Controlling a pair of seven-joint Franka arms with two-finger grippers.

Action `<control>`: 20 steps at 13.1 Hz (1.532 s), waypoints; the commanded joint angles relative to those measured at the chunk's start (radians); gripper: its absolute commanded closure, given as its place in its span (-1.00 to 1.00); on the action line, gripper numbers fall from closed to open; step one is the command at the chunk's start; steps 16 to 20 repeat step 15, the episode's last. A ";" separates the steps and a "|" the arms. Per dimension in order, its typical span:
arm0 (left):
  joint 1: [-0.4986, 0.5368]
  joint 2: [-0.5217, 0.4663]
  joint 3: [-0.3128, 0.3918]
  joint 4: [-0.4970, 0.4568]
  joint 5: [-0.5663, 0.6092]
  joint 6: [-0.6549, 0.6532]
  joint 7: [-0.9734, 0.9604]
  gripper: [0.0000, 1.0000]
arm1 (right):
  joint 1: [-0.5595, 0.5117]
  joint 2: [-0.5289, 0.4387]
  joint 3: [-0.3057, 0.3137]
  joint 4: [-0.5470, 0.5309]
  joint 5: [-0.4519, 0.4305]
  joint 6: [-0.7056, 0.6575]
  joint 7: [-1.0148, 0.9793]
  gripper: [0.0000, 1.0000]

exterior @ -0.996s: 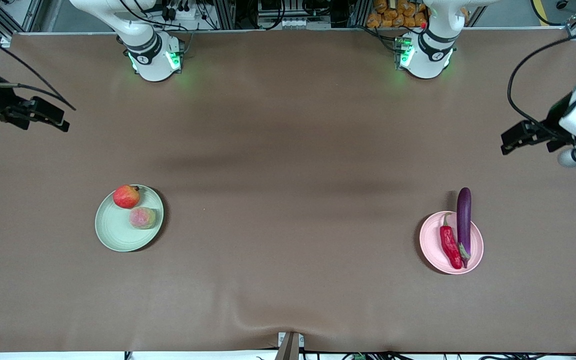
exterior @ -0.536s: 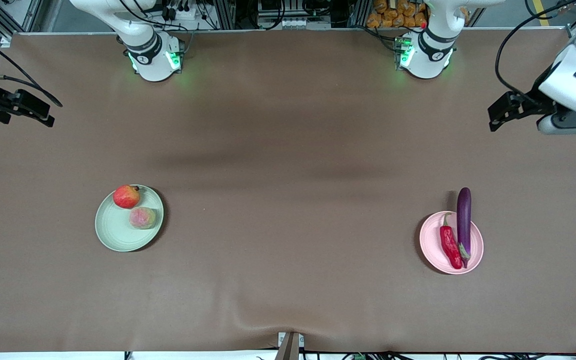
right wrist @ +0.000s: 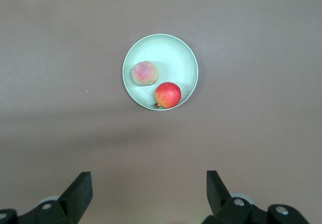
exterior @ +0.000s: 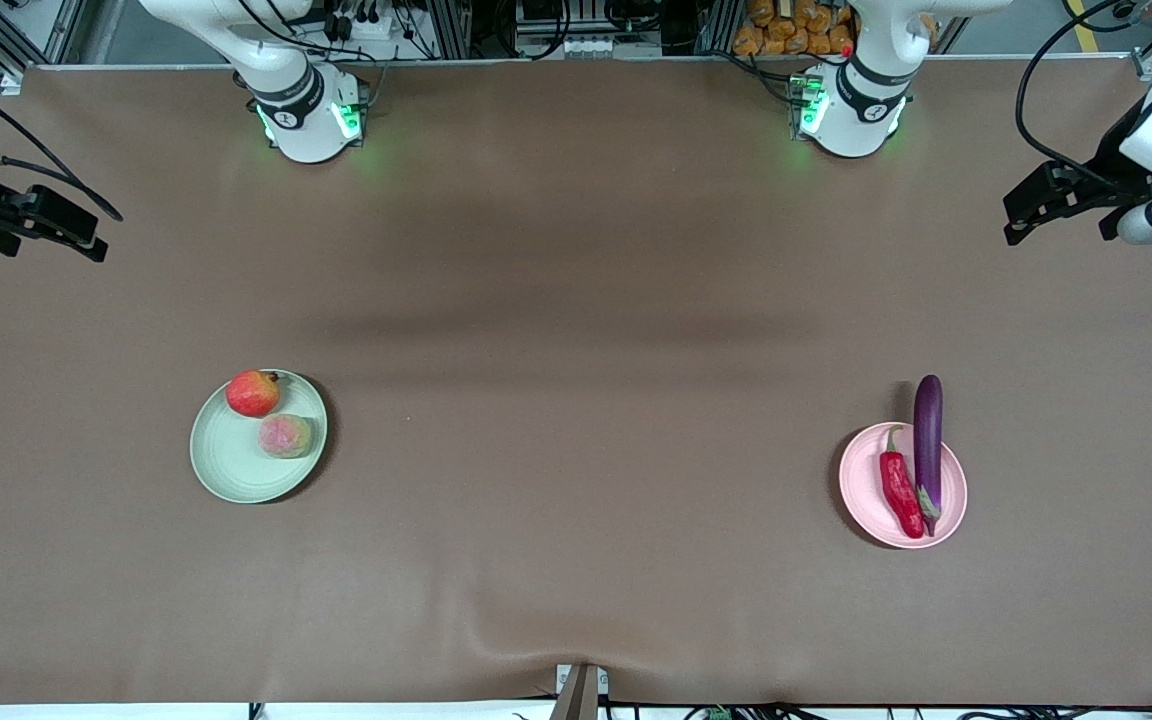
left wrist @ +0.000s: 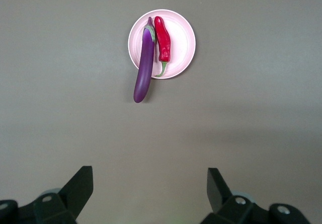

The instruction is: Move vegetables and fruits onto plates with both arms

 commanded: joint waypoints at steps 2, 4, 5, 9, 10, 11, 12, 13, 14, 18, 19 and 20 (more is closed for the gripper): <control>-0.012 -0.016 0.001 -0.013 0.004 -0.030 0.021 -1.00 | -0.020 0.012 0.012 0.023 0.020 -0.008 -0.015 -1.00; -0.012 -0.010 0.001 -0.002 0.006 -0.033 0.021 -1.00 | -0.024 0.012 0.012 0.020 0.020 -0.008 -0.015 -1.00; -0.012 -0.001 0.001 0.007 0.006 -0.036 0.019 -1.00 | -0.024 0.012 0.012 0.020 0.020 -0.007 -0.017 -1.00; -0.007 -0.001 0.001 0.018 0.006 -0.061 0.022 -1.00 | -0.023 0.012 0.012 0.016 0.020 -0.013 -0.017 -1.00; -0.006 -0.001 0.001 0.018 0.006 -0.067 0.024 -1.00 | -0.023 0.012 0.012 0.016 0.020 -0.016 -0.017 -1.00; -0.006 -0.001 0.001 0.019 0.006 -0.073 0.024 -1.00 | -0.026 0.012 0.012 0.016 0.020 -0.016 -0.017 -1.00; -0.004 -0.001 0.001 0.024 0.006 -0.082 0.024 -1.00 | -0.026 0.012 0.012 0.016 0.020 -0.016 -0.017 -1.00; -0.003 -0.001 0.001 0.026 0.006 -0.092 0.024 -1.00 | -0.026 0.012 0.012 0.016 0.020 -0.014 -0.015 -1.00; -0.003 -0.001 0.003 0.026 0.006 -0.093 0.024 -1.00 | -0.024 0.012 0.012 0.016 0.020 -0.014 -0.017 -1.00; -0.003 -0.001 0.003 0.026 0.006 -0.095 0.024 -1.00 | -0.024 0.012 0.012 0.016 0.020 -0.014 -0.015 -1.00; -0.003 -0.001 0.003 0.026 0.006 -0.095 0.024 -1.00 | -0.024 0.012 0.012 0.016 0.020 -0.014 -0.015 -1.00; -0.003 -0.001 0.003 0.026 0.006 -0.095 0.024 -1.00 | -0.024 0.012 0.012 0.016 0.020 -0.014 -0.015 -1.00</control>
